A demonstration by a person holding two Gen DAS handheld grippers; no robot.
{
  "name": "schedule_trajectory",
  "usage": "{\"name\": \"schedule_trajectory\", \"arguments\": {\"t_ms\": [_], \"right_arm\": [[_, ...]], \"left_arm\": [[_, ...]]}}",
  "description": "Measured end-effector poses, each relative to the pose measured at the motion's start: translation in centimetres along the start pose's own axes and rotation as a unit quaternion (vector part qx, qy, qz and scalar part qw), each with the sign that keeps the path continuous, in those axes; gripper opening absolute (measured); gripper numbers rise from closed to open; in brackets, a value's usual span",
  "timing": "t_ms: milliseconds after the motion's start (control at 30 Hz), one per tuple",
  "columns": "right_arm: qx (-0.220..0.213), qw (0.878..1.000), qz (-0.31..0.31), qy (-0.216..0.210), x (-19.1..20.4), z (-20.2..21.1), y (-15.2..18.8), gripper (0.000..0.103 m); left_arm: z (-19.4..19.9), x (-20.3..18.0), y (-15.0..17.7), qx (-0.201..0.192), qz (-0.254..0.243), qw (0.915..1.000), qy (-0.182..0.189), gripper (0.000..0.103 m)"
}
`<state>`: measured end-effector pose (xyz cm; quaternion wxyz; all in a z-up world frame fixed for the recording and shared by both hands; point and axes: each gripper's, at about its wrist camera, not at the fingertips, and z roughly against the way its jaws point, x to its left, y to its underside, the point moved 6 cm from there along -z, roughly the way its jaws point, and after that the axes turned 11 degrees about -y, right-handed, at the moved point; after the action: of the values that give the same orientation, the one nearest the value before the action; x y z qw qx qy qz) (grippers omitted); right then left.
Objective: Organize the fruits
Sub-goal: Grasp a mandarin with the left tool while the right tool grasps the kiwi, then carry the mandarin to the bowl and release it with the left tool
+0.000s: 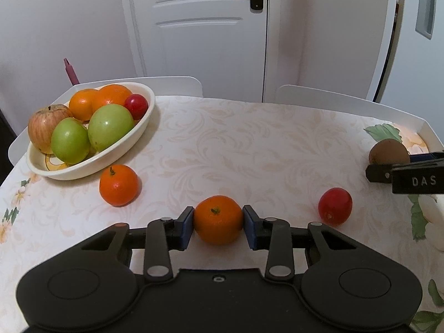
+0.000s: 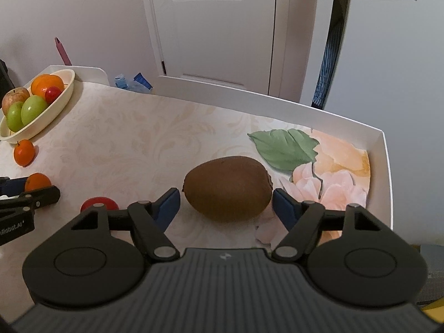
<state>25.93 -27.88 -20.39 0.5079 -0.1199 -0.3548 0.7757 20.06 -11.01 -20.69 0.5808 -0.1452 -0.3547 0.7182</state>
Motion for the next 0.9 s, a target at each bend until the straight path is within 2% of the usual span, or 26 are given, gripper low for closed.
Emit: {"name": "schedule_trajectory", "arguments": {"t_ms": [333,633,900], "right_arm": [[-0.009,1.000,0.011,0.006,0.0,0.0,-0.2,0.079],[-0.021,1.000,0.009,0.003,0.7,1.2,-0.7,0.078],[-0.038,0.999,0.014,-0.015,3.2,3.4,-2.1,0.078]], "left_arm": [[0.1,-0.1,0.1,-0.001,-0.001,1.0000,0.004,0.041],[1.1,0.0,0.0,-0.006,0.002,1.0000,0.003,0.040],[3.6,1.4,-1.2,-0.030,0.007,0.9995,-0.003,0.040]]}}
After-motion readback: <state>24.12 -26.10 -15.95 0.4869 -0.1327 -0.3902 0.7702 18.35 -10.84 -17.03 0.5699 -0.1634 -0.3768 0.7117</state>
